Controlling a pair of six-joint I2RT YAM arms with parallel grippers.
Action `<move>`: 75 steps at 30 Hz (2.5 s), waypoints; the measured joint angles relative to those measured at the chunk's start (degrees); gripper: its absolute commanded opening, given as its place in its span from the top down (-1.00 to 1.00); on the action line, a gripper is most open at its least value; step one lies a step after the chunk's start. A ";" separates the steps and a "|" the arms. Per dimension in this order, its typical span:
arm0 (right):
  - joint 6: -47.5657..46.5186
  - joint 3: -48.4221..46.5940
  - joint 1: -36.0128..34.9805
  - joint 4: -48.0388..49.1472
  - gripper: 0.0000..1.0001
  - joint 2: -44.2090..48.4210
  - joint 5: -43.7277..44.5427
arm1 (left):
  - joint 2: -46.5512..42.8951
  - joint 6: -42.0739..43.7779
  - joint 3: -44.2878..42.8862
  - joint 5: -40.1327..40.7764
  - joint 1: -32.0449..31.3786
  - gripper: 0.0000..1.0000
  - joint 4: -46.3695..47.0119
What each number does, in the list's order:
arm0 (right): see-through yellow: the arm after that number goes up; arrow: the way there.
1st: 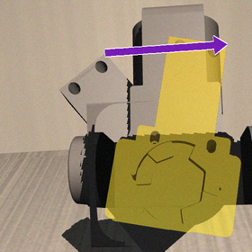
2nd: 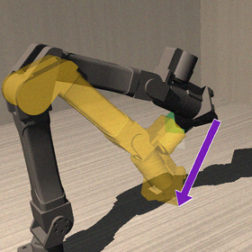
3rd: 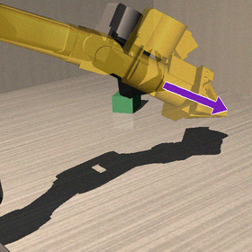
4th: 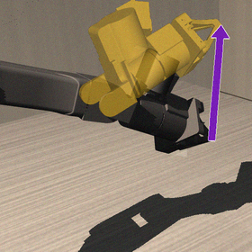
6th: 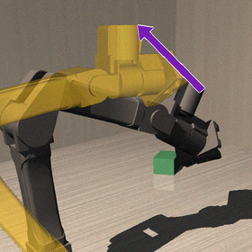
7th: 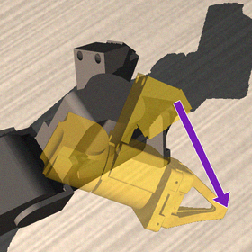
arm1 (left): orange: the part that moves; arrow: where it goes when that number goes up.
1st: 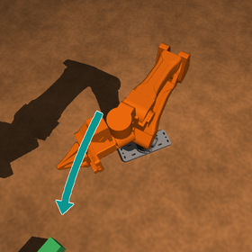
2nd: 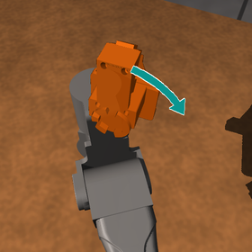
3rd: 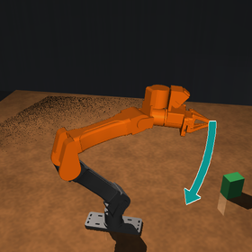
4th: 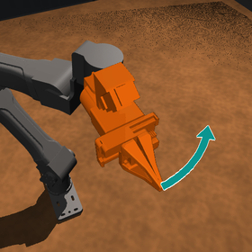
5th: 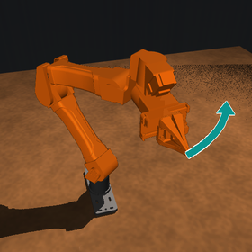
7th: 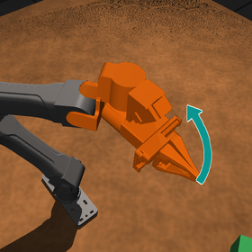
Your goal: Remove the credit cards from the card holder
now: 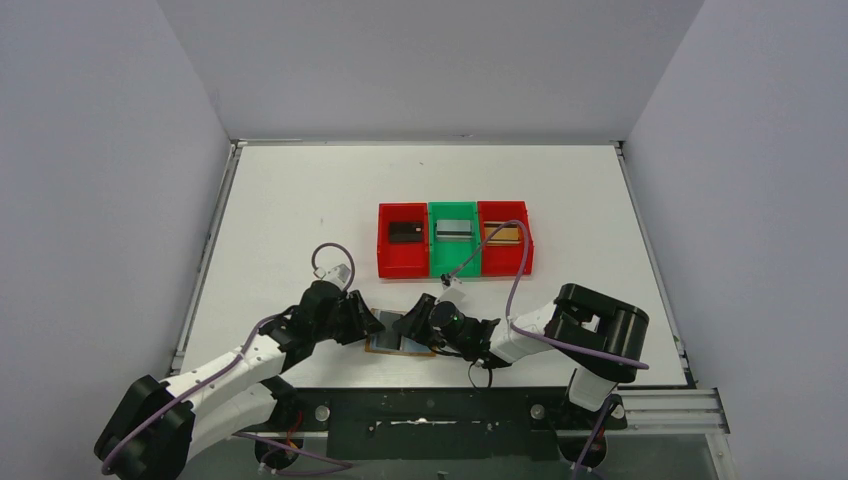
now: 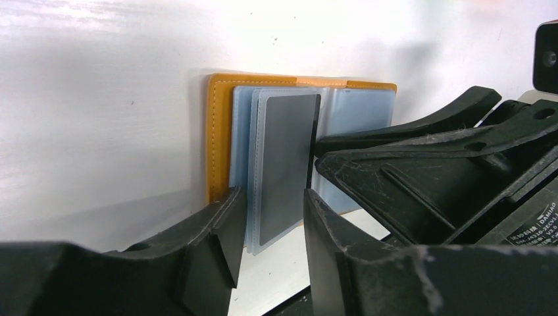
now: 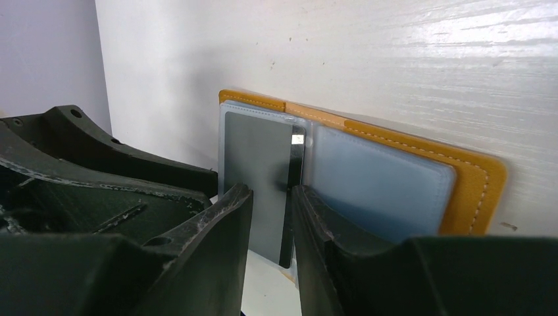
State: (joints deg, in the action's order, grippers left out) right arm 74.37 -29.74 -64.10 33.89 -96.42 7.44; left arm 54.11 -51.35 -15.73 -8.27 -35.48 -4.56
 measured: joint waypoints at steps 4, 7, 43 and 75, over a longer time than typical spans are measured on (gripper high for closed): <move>0.07 0.00 0.00 0.11 0.35 0.00 -0.24 | 0.63 -0.07 0.37 -0.94 0.00 0.54 0.44; 0.09 0.00 0.04 0.20 0.30 0.00 -0.37 | 0.66 0.09 0.37 -1.40 0.00 0.63 0.72; -3.30 -3.08 0.92 -10.05 0.39 2.54 -1.16 | 2.43 0.76 1.97 -3.10 -0.02 0.57 2.71; 2.03 7.02 2.25 7.37 0.93 1.97 -2.80 | 3.13 2.47 1.95 -3.10 -0.02 0.91 2.69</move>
State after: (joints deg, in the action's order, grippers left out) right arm 76.40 -22.72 -61.84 41.25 -94.45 4.64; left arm 57.23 -48.88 -13.78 -11.38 -35.51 -1.87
